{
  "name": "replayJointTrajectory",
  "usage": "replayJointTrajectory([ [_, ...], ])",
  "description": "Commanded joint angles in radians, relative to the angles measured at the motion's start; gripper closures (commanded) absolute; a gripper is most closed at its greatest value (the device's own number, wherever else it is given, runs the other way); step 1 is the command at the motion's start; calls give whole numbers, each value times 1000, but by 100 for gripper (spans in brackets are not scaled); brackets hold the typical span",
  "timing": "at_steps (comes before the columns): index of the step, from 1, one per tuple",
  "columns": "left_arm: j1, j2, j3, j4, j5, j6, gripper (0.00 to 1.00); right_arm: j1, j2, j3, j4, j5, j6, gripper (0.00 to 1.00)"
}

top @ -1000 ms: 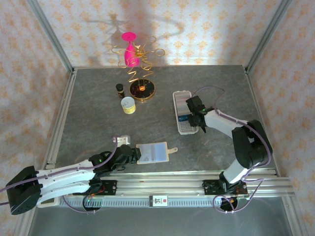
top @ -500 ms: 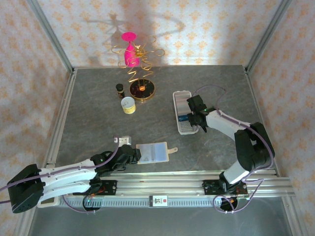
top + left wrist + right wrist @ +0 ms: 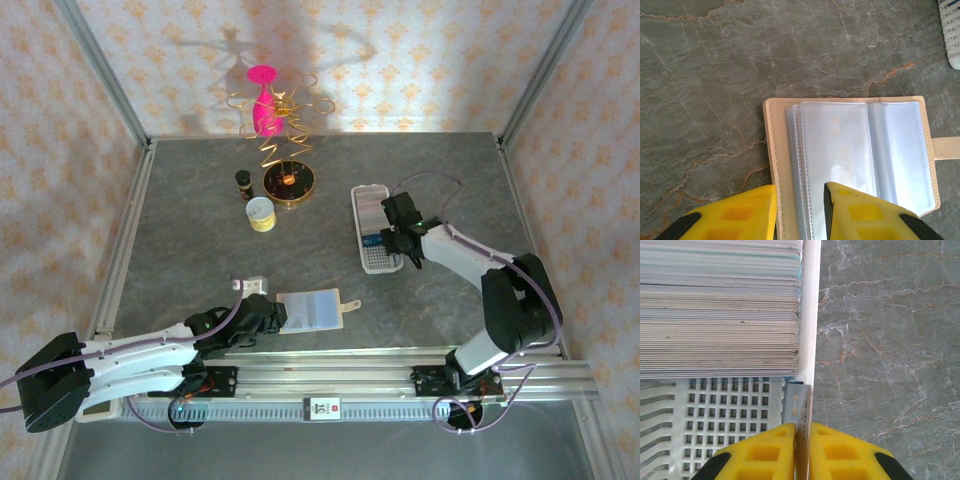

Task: Put the credit cards into the card holder

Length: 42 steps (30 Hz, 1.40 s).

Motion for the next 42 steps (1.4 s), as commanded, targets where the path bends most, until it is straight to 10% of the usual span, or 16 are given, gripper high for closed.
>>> replayJointTrajectory([
  [1,-4,5,10,15,5,0,69,-6,-52,16,-33,-21,25,86],
  [10,-3,5,10,19,8,0,70,-6,-63,11,-37,-42,32,95],
  [21,-4,5,13,15,8,2,70,-7,14,11,-31,-10,11,52],
  [42,-5,13,17,21,11,6,71,-7,40,39,-65,63,-11,72],
])
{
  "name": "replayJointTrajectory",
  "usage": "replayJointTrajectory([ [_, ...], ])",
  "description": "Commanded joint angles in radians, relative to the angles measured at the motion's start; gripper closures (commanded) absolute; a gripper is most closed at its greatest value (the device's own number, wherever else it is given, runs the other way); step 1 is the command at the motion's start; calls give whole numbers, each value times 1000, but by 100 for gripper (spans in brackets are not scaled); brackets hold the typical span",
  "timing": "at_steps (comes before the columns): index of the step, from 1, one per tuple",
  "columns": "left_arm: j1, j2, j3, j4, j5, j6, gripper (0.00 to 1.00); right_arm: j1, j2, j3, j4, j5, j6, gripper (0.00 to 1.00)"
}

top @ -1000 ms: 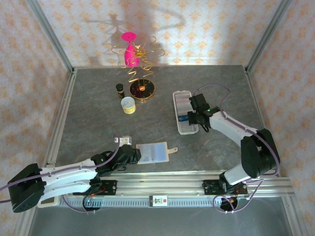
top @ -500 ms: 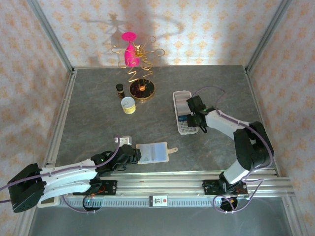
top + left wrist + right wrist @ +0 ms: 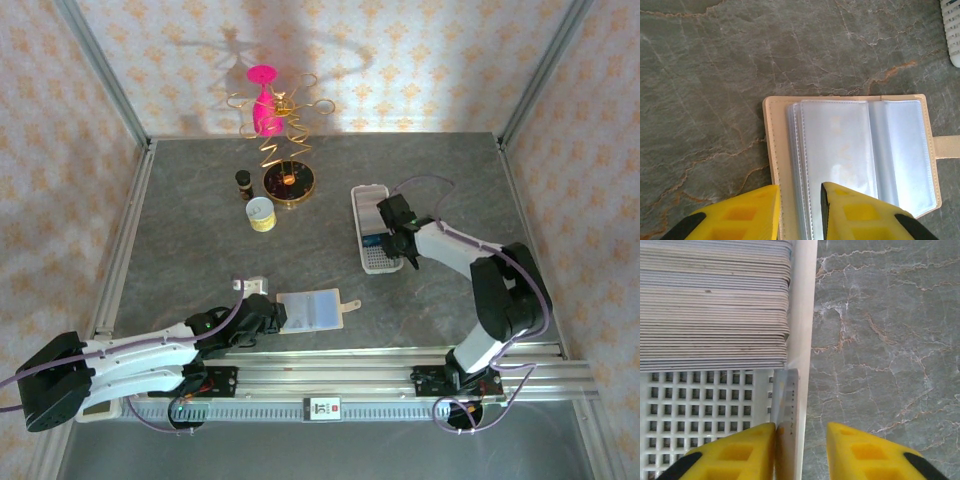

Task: Put the credit cards into the card holder

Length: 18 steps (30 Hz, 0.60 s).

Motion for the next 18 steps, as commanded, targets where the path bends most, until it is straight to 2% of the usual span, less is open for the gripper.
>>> replayJointTrajectory([
  [1,-3,5,18,19,7,6,71,-6,-44,20,-30,21,-1,74],
  [6,-4,8,16,27,14,6,73,-7,-49,21,-29,0,1,80],
  [18,-4,24,16,42,25,3,75,-7,-67,27,-39,21,-3,84],
])
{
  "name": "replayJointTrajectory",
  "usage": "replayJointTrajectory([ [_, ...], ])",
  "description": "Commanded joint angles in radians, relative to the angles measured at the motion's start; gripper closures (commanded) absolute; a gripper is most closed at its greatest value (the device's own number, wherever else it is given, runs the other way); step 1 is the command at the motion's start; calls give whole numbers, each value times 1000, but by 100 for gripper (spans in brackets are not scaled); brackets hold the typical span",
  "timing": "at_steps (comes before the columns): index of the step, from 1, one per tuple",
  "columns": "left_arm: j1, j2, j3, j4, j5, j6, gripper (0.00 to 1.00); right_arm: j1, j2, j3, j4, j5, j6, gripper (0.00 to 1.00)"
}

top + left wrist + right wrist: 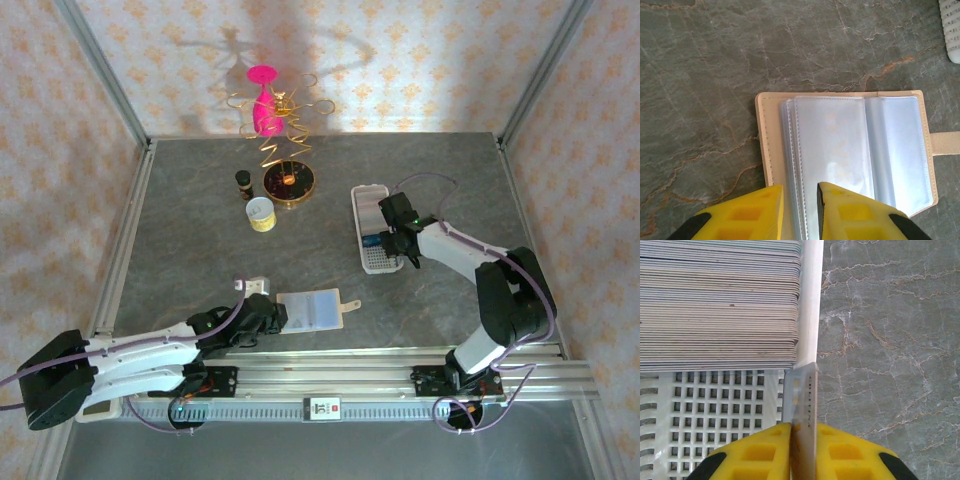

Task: Put the credit cards into the card holder

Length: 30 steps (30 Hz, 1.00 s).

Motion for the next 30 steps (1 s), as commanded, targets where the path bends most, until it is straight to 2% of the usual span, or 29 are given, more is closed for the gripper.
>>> replayJointTrajectory([
  [1,-4,8,17,20,6,2,75,-6,-38,22,-36,37,-4,84],
  [7,-4,11,17,23,10,2,78,-6,-50,20,-33,17,0,85],
  [15,-3,11,31,16,-7,10,79,-4,-98,10,-12,-78,37,99],
  [17,-2,3,45,17,-27,16,79,-5,-119,5,-5,-97,53,100],
  [19,0,-6,70,32,-38,37,73,-4,-145,-6,2,-122,73,100],
  [22,27,11,158,69,-36,86,55,-7,-195,-30,30,-192,108,100],
  [23,48,33,192,99,-5,101,51,-6,-218,-41,44,-213,123,100],
  [25,104,89,242,186,85,102,50,-6,-256,-58,71,-246,153,100],
  [28,187,223,282,419,286,26,51,-17,-317,-89,123,-296,201,100],
  [30,203,321,330,536,353,-23,51,-44,-355,-117,174,-359,241,100],
])
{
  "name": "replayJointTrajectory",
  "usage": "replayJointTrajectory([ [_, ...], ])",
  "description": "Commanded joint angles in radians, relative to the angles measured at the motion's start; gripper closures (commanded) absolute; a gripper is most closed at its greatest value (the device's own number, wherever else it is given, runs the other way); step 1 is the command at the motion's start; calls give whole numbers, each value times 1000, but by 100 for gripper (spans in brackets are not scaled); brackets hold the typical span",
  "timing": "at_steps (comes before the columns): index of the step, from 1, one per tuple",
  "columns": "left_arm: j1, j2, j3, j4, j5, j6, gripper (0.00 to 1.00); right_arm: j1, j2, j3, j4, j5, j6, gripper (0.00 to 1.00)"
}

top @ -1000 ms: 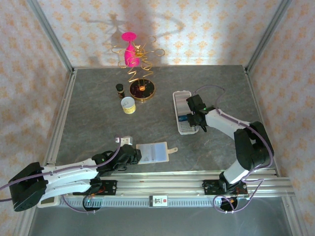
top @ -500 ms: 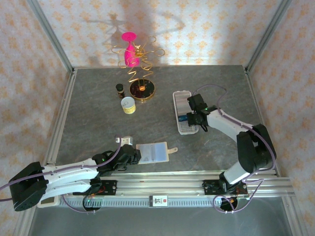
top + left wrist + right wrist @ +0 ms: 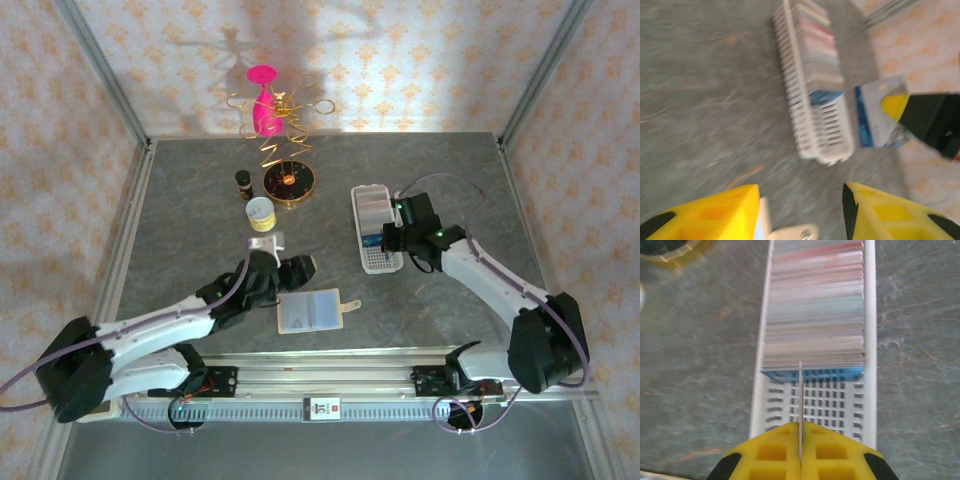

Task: Put the credit cards into the card holder

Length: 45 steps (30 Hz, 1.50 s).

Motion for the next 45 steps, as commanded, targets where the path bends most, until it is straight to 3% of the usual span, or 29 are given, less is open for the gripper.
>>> replayJointTrajectory([
  [1,20,151,78,260,192,-72,51,-53,-68,-50,124,-145,102,100],
  [8,6,459,205,580,337,-239,54,-166,-144,-150,304,-417,246,100],
  [14,-37,572,307,611,339,-244,54,-193,-191,-219,396,-499,325,100],
  [23,-40,677,354,694,368,-311,66,-198,-235,-274,459,-519,389,100],
  [27,-40,682,350,697,361,-314,66,-205,-243,-283,487,-528,418,100],
  [34,-15,671,306,717,329,-335,65,-207,-255,-239,363,-410,349,100],
  [45,-13,695,305,763,333,-369,69,-207,-282,-260,417,-439,400,100],
])
